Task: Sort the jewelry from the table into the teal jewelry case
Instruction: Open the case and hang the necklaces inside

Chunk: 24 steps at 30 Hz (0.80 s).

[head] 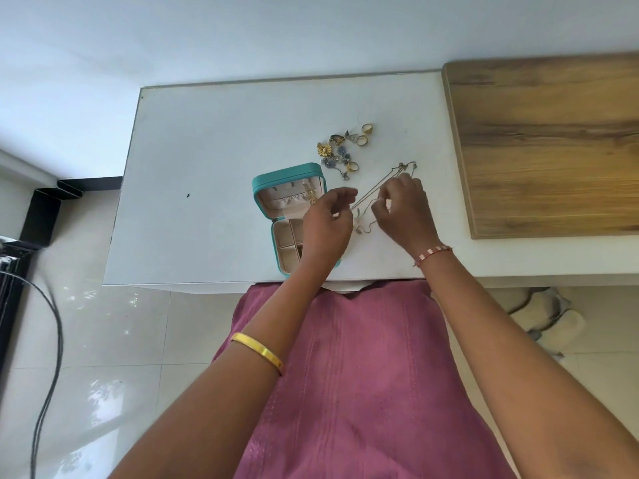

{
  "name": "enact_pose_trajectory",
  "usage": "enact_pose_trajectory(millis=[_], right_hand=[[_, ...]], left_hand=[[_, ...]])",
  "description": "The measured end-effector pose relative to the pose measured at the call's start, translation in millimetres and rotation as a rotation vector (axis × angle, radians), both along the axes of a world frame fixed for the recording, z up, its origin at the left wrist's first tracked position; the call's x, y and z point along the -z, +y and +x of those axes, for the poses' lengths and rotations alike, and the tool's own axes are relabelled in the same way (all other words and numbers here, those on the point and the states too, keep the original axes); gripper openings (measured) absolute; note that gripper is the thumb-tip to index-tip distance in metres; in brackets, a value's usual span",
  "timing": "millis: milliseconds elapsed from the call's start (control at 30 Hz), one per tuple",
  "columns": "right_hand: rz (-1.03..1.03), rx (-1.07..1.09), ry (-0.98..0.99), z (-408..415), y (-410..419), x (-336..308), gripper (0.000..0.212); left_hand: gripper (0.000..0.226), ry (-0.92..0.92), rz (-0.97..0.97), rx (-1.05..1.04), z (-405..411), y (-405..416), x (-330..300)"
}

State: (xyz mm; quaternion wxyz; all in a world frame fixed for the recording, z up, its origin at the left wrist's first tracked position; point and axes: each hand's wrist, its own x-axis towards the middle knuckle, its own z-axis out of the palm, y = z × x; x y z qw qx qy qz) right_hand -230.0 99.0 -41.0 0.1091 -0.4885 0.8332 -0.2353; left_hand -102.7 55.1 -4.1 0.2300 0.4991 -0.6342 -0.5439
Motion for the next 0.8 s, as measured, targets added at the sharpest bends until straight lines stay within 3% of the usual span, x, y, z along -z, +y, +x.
enact_pose_trajectory(millis=[100, 200, 500, 600, 667, 800], right_hand=[[-0.052, 0.15, -0.608, -6, -1, -27, 0.017], [-0.109, 0.191, -0.888, -12, -2, -49, 0.023], [-0.109, 0.054, -0.972, -13, -6, -86, 0.014], [-0.135, 0.025, -0.997, -8, -6, -96, 0.014], [-0.15, -0.011, -1.02, -6, -4, -103, 0.013], [-0.21, -0.01, -1.203, -4, 4, -112, 0.02]], left_hand=[[0.043, -0.056, -0.001, 0.155, -9, -2, 1], [0.044, -0.068, -0.01, 0.241, -20, -3, -2], [0.019, -0.069, -0.097, 0.23, -23, -4, -15], [0.013, -0.036, -0.044, 0.211, -18, -3, -25], [0.017, 0.058, 0.066, 0.154, -14, -3, -36], [0.034, 0.432, 0.384, -0.044, 3, -6, -58]])
